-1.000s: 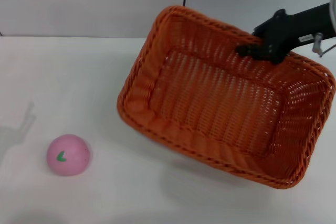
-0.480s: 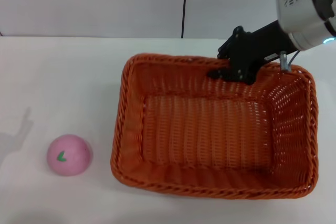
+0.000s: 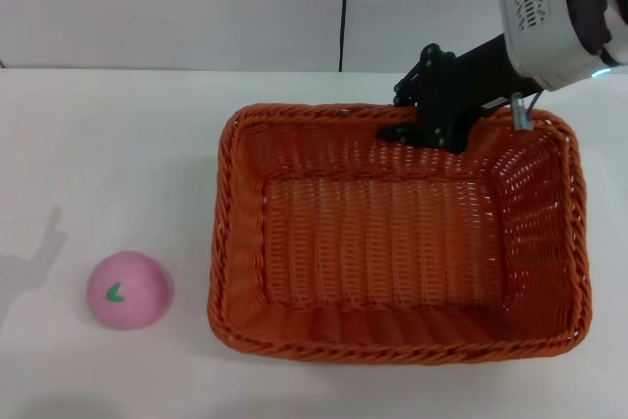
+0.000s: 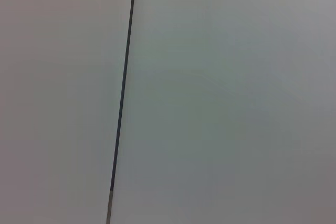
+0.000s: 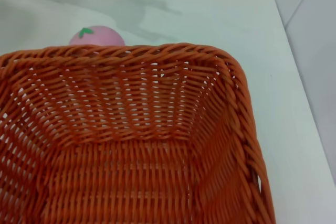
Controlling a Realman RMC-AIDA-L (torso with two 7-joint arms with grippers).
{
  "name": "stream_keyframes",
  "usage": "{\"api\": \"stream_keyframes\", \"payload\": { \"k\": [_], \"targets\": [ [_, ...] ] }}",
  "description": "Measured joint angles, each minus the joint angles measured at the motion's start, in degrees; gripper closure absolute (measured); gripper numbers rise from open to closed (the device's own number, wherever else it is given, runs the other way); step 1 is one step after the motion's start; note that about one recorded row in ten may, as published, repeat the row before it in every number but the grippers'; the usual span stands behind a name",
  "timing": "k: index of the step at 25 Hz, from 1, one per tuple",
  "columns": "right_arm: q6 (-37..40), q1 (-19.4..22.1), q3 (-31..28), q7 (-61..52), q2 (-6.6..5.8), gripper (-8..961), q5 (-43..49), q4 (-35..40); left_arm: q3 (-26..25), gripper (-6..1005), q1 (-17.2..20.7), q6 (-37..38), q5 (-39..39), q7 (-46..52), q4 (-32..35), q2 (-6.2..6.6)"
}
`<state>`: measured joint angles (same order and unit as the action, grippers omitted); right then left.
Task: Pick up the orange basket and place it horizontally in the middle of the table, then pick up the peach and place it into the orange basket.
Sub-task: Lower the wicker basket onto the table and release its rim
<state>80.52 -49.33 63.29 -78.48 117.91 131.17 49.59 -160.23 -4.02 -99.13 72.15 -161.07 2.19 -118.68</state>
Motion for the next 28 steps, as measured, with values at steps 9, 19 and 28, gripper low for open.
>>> {"api": "stream_keyframes", "payload": {
  "k": [9,19,28],
  "targets": [
    [-3.56,0.52,0.9,2.47,0.93,739,-2.86,-1.32,-0.05,153,0.45,-0.94,-0.09,0.09,-0.34,0.15],
    [-12.92,1.08,12.1,-3.93,1.1,679,-2.69,-2.01,-0.46,153,0.5,-1.18,-0.33,0.08,-0.68,0.3],
    [-14.48,5.17,14.22,-5.95,1.26,592,-2.93,3.6,-0.19,153,0.44,-1.45,-0.38,-0.2,-1.3,0.36]
  ]
}}
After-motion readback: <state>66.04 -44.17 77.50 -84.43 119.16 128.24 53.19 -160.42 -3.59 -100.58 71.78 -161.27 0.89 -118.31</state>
